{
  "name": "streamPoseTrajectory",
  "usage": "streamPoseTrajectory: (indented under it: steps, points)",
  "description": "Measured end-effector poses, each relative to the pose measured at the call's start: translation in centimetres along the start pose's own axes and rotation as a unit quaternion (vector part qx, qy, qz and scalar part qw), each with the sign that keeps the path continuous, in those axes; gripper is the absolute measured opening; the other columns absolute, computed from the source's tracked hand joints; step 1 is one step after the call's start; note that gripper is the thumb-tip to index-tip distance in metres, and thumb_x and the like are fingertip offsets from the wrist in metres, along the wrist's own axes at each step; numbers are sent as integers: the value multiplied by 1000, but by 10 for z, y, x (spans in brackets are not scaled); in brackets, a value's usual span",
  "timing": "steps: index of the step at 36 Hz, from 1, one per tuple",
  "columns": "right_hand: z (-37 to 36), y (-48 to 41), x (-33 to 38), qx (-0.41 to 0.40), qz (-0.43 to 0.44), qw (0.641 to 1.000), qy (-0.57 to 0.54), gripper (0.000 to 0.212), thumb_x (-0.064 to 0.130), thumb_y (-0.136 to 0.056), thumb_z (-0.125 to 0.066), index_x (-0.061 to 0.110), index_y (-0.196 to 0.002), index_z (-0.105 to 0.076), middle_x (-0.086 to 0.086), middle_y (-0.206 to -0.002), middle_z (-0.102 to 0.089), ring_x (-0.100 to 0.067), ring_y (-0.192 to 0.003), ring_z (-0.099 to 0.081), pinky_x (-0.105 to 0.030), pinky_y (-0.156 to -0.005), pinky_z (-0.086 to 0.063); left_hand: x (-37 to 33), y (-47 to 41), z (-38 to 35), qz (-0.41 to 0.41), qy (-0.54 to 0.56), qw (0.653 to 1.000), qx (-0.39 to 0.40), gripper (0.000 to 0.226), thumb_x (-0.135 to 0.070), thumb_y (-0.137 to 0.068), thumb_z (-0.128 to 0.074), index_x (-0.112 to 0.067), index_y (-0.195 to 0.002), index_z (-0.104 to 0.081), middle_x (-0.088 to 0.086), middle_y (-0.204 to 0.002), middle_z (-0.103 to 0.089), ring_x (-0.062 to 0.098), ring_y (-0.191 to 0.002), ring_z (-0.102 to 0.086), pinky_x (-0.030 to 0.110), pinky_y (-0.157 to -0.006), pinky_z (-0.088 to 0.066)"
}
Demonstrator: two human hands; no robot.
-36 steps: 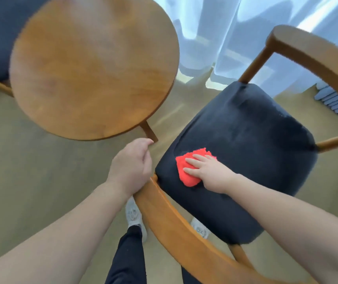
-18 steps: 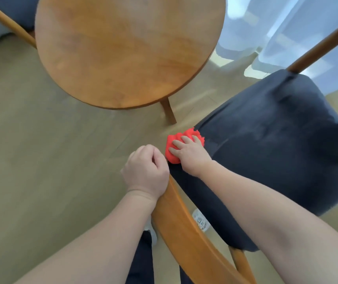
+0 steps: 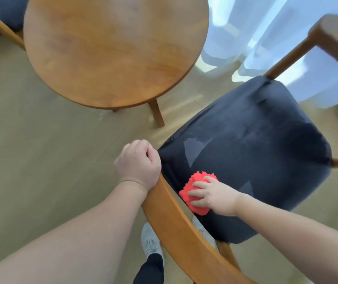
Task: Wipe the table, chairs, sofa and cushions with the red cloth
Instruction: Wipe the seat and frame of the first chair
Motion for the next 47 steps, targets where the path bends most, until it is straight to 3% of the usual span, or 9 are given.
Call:
streamPoseTrajectory:
  steps: [5, 10, 13, 19, 31, 36, 41, 44, 47]
  points:
    - [63, -17, -61, -118, -67, 991, 14, 56, 5, -60, -78, 26, -111, -70, -6, -126, -62, -37, -111, -58, -52, -84, -51, -2, 0, -2, -3, -17, 1000, 1, 30, -29, -83, -30, -19, -70, -55, -7, -70, -52, 16, -71, -46, 27, -55, -27]
    - [87, -79, -121, -99, -192, 975, -46, 62, 12, -85, -60, 35, -140, -43, -6, -154, -29, -33, -139, -27, -54, -108, -28, -1, -1, -2, 8, -27, 1000, -3, 32, -31, -82, -30, -18, -73, -58, -5, -75, -56, 19, -77, -50, 29, -58, -32]
    - [68, -97, -120, -79, -224, 969, -59, 63, 14, -84, -60, 35, -141, -41, -4, -150, -35, -32, -136, -29, -53, -109, -26, 1, 0, -2, 14, -31, 999, -12, 32, -31, -82, -30, -18, -73, -58, -4, -77, -58, 19, -79, -51, 30, -59, -32]
    - [33, -45, -82, -163, -152, 971, -86, 61, -7, -68, -62, 18, -123, -63, -11, -129, -57, -36, -117, -51, -54, -95, -41, 1, 0, -4, 2, -34, 999, -26, 31, -30, -82, -33, -16, -70, -57, -4, -72, -57, 19, -73, -51, 28, -55, -32]
    - [-32, 43, -17, -56, -100, 992, -53, 74, 5, -48, -85, 30, -115, -68, -1, -123, -64, -27, -112, -62, -44, -90, -52, -1, -1, -5, -16, -61, 998, -17, 31, -30, -83, -32, -15, -67, -55, -3, -68, -54, 20, -69, -48, 27, -52, -29]
    - [-37, 51, -24, 37, -96, 988, -118, 62, -1, -81, -56, 31, -133, -55, -4, -146, -45, -28, -136, -38, -46, -111, -29, -18, 1, -6, -114, -92, 989, 13, 29, -29, -82, -37, -15, -64, -53, -3, -64, -51, 21, -65, -47, 27, -56, -23]
    - [20, 34, -43, -92, -76, 987, -108, 58, -11, -64, -66, 19, -114, -71, -13, -125, -63, -37, -110, -60, -52, -83, -51, -16, 1, -6, -104, -101, 989, 3, 30, -30, -82, -35, -14, -64, -53, -3, -65, -51, 20, -67, -47, 27, -52, -19]
    - [53, -3, -54, -129, -74, 985, -84, 57, -7, -70, -61, 20, -119, -67, -11, -132, -58, -37, -117, -54, -52, -91, -46, -16, 0, -7, -96, -101, 990, 6, 32, -33, -83, -33, -15, -68, -55, -4, -68, -53, 19, -69, -47, 27, -53, -25]
    - [70, -51, -67, -109, -108, 987, -55, 56, 5, -81, -59, 29, -132, -55, -5, -145, -44, -32, -132, -37, -52, -104, -35, -16, 0, -8, -92, -101, 991, 5, 33, -33, -83, -32, -15, -69, -56, -2, -69, -54, 19, -72, -47, 29, -55, -29]
Point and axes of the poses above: each hand's wrist, its own y-axis away from the middle knuckle, its own z-axis out of the back of the hand, x = y × z, the point moved 7 cm from there along -y, towards the middle knuckle
